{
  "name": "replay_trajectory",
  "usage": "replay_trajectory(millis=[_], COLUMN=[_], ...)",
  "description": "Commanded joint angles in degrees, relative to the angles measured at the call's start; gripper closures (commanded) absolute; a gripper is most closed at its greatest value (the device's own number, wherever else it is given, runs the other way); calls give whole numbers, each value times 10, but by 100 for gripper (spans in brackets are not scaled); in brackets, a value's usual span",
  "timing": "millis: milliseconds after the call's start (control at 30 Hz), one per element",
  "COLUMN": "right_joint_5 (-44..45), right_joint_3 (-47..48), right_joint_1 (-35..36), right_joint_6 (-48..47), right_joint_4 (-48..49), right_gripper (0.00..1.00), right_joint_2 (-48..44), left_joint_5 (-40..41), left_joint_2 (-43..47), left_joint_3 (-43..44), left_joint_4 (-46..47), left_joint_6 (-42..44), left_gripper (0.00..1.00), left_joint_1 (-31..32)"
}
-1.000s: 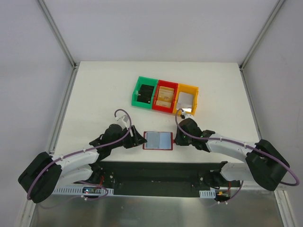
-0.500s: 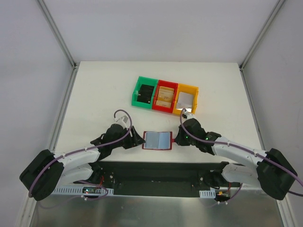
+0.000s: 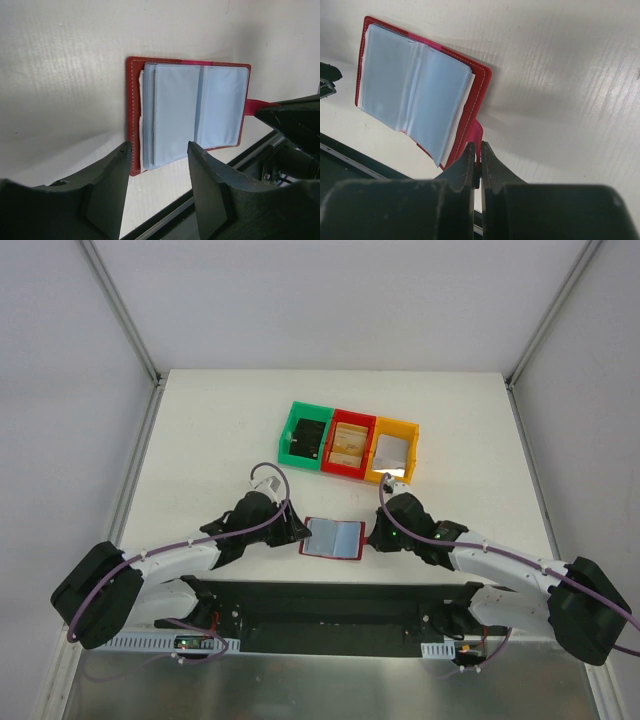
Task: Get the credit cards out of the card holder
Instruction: Remove the credit card from the card holder.
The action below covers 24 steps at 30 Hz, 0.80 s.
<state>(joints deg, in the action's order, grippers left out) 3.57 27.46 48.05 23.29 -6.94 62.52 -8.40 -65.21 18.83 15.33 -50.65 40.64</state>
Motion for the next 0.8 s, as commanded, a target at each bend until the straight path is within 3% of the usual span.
replay_trajectory(millis=[0, 433, 767], right_joint_5=[-6, -10, -8], right_joint_3=[23, 32, 29], right_joint_1=[4, 13, 14], right_joint_6=[-7, -11, -10], right_joint_4=[-4, -9, -10], right_gripper=[100, 100, 100], right_joint_2=[1, -8, -6], left_joint_5=[-6, -20, -35], left_joint_2=[-16, -68, -56], left_joint_3=[33, 48, 42], left_joint_4=[8, 31, 63], left_joint_6=[20, 23, 23], left_gripper=[51, 50, 50], left_joint_1=[21, 39, 44])
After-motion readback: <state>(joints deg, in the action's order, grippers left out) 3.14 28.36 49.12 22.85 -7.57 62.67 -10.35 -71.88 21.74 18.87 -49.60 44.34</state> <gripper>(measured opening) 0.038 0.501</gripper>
